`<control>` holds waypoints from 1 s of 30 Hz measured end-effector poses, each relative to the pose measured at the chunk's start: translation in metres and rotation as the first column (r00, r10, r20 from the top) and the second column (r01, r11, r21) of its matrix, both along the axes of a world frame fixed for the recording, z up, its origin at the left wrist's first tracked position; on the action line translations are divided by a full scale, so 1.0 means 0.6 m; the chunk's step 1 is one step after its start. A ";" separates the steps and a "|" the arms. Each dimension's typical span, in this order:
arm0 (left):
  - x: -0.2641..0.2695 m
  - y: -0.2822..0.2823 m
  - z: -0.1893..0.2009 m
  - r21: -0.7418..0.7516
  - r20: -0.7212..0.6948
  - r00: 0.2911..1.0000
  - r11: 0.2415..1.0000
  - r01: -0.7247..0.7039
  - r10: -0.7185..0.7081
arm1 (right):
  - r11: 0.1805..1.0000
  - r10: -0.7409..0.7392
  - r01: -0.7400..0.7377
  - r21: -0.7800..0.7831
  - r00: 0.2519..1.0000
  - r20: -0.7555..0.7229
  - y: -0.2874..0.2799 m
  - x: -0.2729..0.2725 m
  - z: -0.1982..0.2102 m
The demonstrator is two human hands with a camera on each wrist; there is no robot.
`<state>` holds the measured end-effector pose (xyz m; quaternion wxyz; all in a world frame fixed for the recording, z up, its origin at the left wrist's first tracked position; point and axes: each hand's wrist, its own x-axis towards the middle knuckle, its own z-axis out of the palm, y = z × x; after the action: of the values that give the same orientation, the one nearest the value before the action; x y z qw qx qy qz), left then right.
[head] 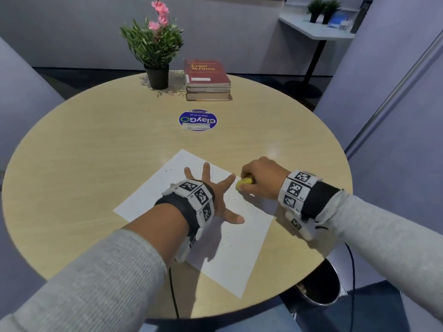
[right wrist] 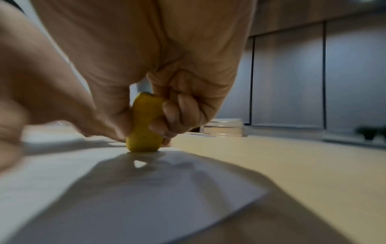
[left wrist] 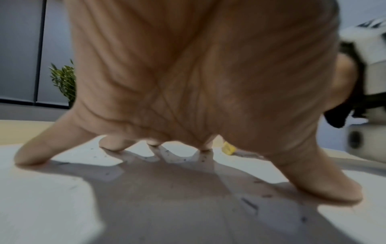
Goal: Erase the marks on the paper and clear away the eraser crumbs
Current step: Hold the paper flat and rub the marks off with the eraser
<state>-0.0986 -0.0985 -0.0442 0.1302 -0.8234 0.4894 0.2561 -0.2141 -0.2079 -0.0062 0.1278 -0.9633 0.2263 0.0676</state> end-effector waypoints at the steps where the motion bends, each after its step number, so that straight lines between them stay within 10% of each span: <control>1: 0.002 -0.002 -0.004 -0.004 -0.001 1.000 1.000 0.004 -0.004 | 0.999 0.038 -0.038 0.018 0.999 -0.012 0.013 -0.002 -0.001; 30: 0.011 -0.012 -0.042 0.013 0.008 1.000 1.000 0.025 -0.025 | 0.986 0.143 -0.140 0.094 0.989 -0.025 0.050 -0.042 -0.011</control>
<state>-0.0921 -0.1059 -0.0692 0.1406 -0.8174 0.4976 0.2540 -0.2391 -0.1777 -0.0126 0.1632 -0.9688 0.1558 0.1021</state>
